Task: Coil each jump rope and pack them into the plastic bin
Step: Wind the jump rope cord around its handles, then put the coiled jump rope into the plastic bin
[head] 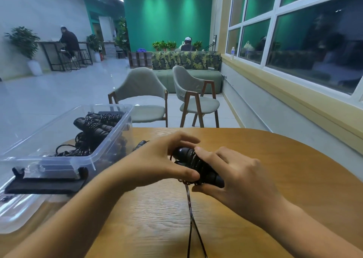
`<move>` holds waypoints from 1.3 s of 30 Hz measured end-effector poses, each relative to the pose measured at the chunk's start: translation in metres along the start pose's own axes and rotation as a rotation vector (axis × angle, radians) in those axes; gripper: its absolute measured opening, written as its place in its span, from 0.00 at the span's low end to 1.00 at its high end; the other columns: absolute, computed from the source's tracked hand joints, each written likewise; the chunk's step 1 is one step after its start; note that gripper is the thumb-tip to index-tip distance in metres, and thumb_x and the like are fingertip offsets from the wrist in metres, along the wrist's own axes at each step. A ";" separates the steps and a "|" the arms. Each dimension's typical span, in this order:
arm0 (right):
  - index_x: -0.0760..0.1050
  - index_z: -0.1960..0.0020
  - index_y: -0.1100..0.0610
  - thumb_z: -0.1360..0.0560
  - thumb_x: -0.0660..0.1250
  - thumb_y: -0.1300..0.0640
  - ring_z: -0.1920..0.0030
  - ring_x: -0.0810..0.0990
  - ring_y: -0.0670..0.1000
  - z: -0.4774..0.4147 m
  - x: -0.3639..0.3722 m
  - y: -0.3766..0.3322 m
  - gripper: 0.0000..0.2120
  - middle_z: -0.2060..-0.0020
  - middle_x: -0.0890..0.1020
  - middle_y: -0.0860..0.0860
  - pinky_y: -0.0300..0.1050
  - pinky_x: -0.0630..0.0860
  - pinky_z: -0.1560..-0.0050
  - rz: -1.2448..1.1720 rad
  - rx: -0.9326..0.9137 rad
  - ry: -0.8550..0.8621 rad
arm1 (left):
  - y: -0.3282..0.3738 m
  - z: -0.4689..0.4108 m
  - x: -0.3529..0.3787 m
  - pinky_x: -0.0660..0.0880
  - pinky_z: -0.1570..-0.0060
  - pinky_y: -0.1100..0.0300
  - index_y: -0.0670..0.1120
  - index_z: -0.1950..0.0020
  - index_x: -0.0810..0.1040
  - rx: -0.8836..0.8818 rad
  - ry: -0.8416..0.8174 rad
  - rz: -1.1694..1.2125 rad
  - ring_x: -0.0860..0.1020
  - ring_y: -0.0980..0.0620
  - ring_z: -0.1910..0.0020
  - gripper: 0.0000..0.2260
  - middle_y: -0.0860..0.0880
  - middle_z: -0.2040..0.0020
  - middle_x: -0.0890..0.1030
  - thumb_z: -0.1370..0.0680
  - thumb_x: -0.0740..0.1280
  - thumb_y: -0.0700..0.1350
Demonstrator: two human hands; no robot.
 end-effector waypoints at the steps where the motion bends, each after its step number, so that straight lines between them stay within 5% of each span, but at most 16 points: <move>1: 0.69 0.23 0.47 0.23 0.67 0.32 0.58 0.80 0.51 -0.005 0.000 -0.003 0.34 0.51 0.82 0.50 0.51 0.80 0.68 0.019 -0.031 -0.005 | 0.002 0.001 -0.007 0.79 0.34 0.53 0.61 0.33 0.77 0.009 -0.009 -0.049 0.79 0.60 0.35 0.28 0.61 0.37 0.81 0.30 0.83 0.51; 7: 0.66 0.21 0.50 0.25 0.74 0.36 0.54 0.82 0.55 -0.051 0.003 -0.021 0.38 0.47 0.83 0.56 0.52 0.82 0.64 0.114 -0.226 -0.042 | 0.005 0.013 -0.055 0.83 0.42 0.49 0.63 0.32 0.77 -0.007 -0.032 -0.217 0.83 0.55 0.41 0.30 0.58 0.40 0.84 0.31 0.83 0.53; 12: 0.66 0.22 0.50 0.26 0.77 0.37 0.58 0.80 0.55 -0.112 0.004 -0.049 0.40 0.50 0.81 0.55 0.50 0.80 0.67 0.125 -0.298 -0.014 | 0.013 0.034 -0.112 0.78 0.40 0.61 0.59 0.33 0.80 0.024 0.056 -0.376 0.82 0.62 0.42 0.26 0.62 0.43 0.84 0.30 0.82 0.54; 16: 0.67 0.21 0.49 0.26 0.74 0.36 0.56 0.77 0.56 -0.168 0.010 -0.077 0.39 0.50 0.79 0.54 0.47 0.74 0.66 0.119 -0.342 0.023 | 0.004 0.052 -0.163 0.80 0.39 0.51 0.61 0.36 0.81 -0.010 0.163 -0.411 0.83 0.58 0.44 0.24 0.60 0.45 0.86 0.31 0.82 0.56; 22: 0.64 0.20 0.46 0.23 0.72 0.37 0.50 0.80 0.58 -0.239 0.048 -0.118 0.36 0.49 0.79 0.53 0.54 0.79 0.59 -0.019 -0.317 0.005 | -0.030 0.067 -0.235 0.81 0.41 0.49 0.61 0.39 0.83 -0.119 0.251 -0.398 0.85 0.48 0.47 0.23 0.52 0.47 0.87 0.31 0.83 0.47; 28: 0.64 0.23 0.42 0.20 0.70 0.39 0.40 0.81 0.59 -0.274 0.101 -0.134 0.29 0.38 0.81 0.51 0.60 0.81 0.44 -0.180 -0.215 -0.202 | -0.088 0.070 -0.263 0.78 0.45 0.57 0.60 0.39 0.82 -0.235 0.217 -0.413 0.85 0.55 0.49 0.24 0.55 0.49 0.87 0.32 0.84 0.48; 39: 0.77 0.33 0.49 0.22 0.76 0.50 0.46 0.82 0.56 -0.290 0.163 -0.140 0.19 0.46 0.84 0.51 0.55 0.81 0.44 -0.374 -0.111 -0.483 | -0.158 0.063 -0.263 0.76 0.41 0.58 0.64 0.36 0.79 -0.368 0.105 -0.625 0.81 0.58 0.44 0.31 0.60 0.44 0.83 0.37 0.85 0.57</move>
Point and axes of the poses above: each hand's wrist, its own z-axis away from the middle knuckle, its own x-axis out of the palm, y = z × x, the point moved 2 cm from there along -z, towards the middle knuckle
